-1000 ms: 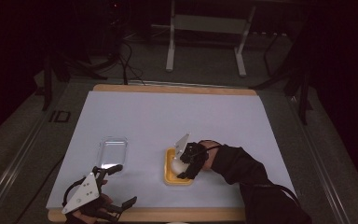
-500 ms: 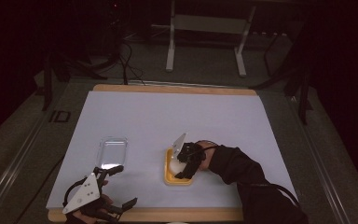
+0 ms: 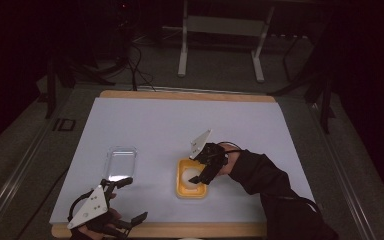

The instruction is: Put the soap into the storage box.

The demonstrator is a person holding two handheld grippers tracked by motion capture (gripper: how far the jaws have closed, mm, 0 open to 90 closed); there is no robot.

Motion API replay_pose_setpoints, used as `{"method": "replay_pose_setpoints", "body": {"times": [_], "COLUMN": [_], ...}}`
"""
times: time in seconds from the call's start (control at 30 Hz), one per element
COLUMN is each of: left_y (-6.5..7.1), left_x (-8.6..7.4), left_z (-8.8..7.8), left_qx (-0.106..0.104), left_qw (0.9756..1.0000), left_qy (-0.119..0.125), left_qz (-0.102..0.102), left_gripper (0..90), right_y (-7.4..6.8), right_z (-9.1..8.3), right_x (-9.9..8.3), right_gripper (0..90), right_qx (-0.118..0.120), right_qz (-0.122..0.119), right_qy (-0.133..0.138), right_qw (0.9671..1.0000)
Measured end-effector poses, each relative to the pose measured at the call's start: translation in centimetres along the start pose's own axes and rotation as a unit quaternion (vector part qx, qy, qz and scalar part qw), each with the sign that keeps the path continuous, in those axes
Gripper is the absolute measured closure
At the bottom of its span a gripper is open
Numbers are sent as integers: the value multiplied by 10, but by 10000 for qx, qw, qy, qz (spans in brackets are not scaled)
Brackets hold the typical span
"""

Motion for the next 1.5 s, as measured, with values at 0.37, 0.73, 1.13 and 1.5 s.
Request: {"method": "replay_pose_setpoints", "body": {"times": [0.37, 0.73, 1.13, 1.5], "left_y": [0, 0, 0, -1], "left_x": [0, -1, -1, -1], "left_z": [1, 0, 0, 0], "left_qx": [6, 44, 52, 58], "left_qw": [10000, 10000, 10000, 10000], "left_qy": [-8, -16, -17, -26], "left_qz": [2, -10, -15, -20], "left_gripper": [0, 1, 1, 1], "right_y": [16, 29, 30, 21], "right_z": [-31, -53, -82, -109], "right_x": [7, -3, -24, -47], "right_gripper": [104, 105, 105, 105], "right_qx": [-817, -1562, -2302, -2786], "right_qz": [530, 930, 1347, 1618], "right_qy": [279, 578, 807, 1018], "right_qw": [9949, 9816, 9604, 9412]}}
Point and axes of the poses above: each handheld gripper's, and its own axes: z roughly forward along the jaws, x roughly out of its top, y roughly to its right, the point moved 10 cm from there along z, roughly forward along the jaws, and after that the axes turned 14 degrees about y, right-handed, at the moved point
